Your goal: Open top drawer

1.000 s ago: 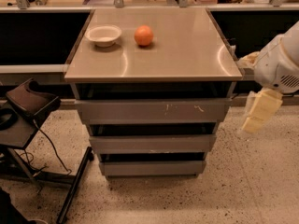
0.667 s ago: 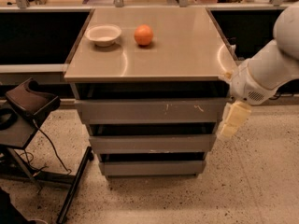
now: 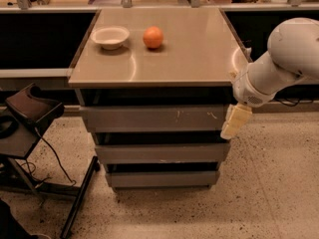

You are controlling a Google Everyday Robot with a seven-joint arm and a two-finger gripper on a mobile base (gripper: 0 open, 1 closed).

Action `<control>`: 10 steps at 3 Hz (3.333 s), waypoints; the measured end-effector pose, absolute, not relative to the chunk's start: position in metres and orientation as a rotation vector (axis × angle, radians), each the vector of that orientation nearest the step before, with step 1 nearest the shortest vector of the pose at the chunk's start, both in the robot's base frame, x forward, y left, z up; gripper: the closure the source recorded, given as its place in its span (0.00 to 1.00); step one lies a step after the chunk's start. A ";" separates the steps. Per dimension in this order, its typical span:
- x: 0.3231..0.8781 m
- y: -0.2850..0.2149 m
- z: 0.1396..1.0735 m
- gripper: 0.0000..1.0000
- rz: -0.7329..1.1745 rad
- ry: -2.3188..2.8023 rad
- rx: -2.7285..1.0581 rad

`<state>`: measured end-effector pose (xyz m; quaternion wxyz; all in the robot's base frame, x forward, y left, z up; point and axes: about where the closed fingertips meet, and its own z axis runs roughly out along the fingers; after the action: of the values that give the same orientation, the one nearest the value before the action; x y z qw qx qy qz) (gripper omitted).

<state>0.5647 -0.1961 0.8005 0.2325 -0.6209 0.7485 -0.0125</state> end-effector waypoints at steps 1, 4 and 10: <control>0.564 -0.194 0.794 0.00 -0.037 2.063 -1.706; 0.588 -0.157 0.730 0.00 0.171 1.957 -1.565; 0.650 -0.083 0.639 0.19 0.236 2.015 -1.641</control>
Offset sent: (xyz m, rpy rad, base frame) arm -0.0061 0.0537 -0.0945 0.3390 0.0615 0.0797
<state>0.6500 -0.0829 0.6389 0.2631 -0.6066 0.7451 0.0874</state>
